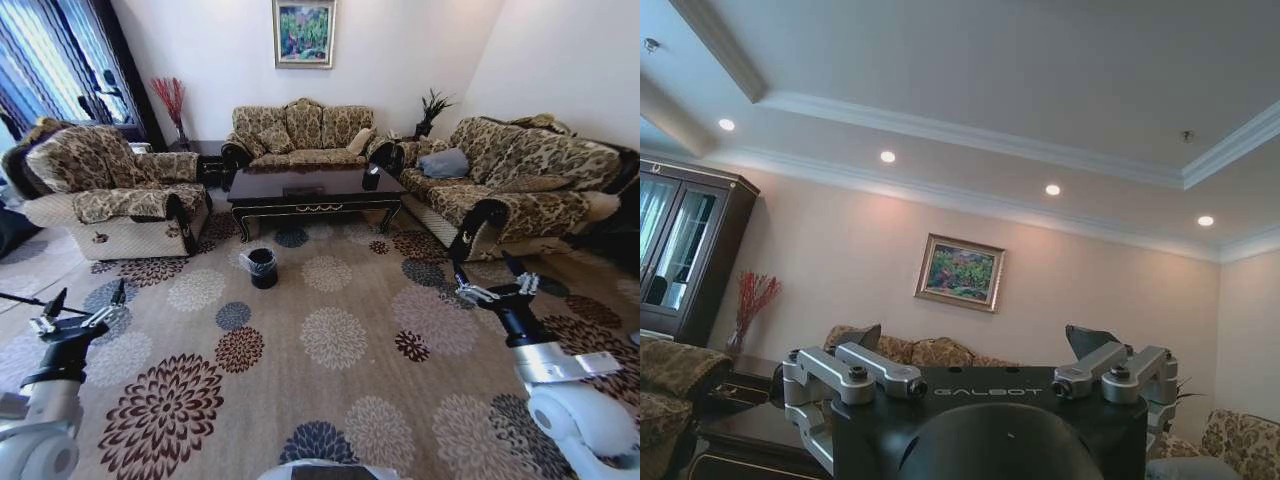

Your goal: Move to the front of the table and pick up the trash from the floor, then place it into the trash bin.

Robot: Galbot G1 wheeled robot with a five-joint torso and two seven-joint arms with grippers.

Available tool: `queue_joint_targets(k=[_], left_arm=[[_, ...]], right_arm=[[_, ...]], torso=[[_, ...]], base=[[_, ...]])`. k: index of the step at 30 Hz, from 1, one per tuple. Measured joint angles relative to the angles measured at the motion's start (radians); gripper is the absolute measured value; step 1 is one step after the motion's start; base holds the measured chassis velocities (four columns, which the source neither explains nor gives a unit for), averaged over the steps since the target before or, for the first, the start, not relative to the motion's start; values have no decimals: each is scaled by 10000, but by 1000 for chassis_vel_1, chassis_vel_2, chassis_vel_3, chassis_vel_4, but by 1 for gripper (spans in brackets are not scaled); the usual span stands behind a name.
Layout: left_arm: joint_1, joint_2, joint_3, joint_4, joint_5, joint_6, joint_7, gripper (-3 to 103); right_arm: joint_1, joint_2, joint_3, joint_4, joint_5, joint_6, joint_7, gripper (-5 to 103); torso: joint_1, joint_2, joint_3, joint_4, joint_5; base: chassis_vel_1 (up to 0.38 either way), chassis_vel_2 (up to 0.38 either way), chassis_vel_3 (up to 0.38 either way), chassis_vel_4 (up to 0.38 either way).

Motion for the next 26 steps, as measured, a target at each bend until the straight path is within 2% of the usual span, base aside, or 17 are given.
queue_joint_targets(k=[26], left_arm=[[71,-68,-37,28,299,-87,-3,100]], right_arm=[[-68,18,31,106,-9,65,-98,100]], torso=[[-42,-93,-54,0,0]], base=[[0,0,0,0]])
